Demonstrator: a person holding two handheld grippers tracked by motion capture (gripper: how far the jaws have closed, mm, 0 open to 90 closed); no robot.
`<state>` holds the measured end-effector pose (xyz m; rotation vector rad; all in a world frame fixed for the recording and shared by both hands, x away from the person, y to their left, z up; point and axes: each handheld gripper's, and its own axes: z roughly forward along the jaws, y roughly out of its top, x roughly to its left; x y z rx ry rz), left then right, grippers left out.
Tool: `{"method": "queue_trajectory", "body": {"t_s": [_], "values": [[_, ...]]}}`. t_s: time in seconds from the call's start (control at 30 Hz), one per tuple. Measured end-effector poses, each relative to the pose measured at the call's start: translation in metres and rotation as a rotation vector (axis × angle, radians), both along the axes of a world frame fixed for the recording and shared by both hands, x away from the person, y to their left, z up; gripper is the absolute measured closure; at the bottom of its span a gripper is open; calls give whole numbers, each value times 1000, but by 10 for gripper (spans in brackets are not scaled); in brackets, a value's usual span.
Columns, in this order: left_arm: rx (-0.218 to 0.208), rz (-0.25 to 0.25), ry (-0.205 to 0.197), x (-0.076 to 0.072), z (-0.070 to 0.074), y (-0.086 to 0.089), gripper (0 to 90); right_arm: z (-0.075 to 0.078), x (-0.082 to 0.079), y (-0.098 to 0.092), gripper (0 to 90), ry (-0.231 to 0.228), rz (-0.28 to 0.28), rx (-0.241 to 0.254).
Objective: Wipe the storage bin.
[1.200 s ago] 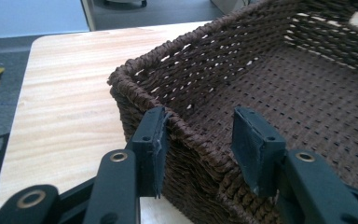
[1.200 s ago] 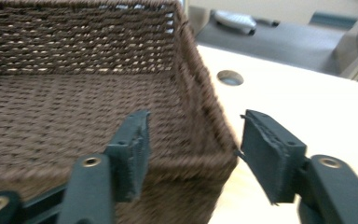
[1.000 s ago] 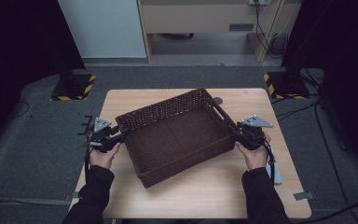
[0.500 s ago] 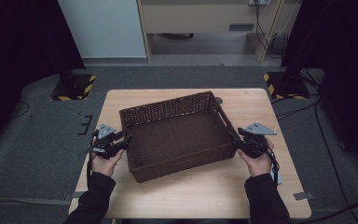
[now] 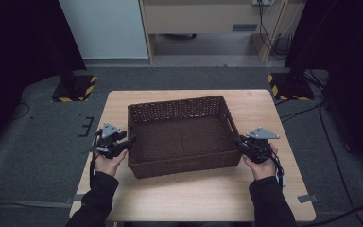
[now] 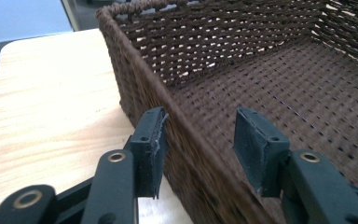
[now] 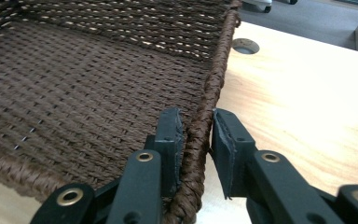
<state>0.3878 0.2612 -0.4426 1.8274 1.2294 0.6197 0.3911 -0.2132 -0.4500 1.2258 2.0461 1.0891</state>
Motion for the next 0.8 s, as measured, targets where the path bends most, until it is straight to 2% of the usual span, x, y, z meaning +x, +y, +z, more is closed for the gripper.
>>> {"method": "queue_trajectory", "body": {"t_s": [0.1, 0.2, 0.3, 0.37, 0.57, 0.8], "values": [[-17, -16, 10, -7, -2, 3, 583, -1, -10, 1, 677, -3, 11, 2], [-23, -9, 19, -6, -1, 2, 627, 0, -13, 0, 611, -27, 15, 28], [-8, 3, 17, -1, -1, 0, 644, 1, -10, 0, 680, -38, 19, 40], [-13, 9, 18, 3, -2, 0, 653, 0, -9, 0, 690, -27, 22, 46], [-5, 21, 12, 11, -2, 1, 669, 3, -12, 3, 692, -21, 21, 43], [0, 22, 5, 12, -3, 0, 668, 3, -11, 3, 697, -27, 23, 46]]}}
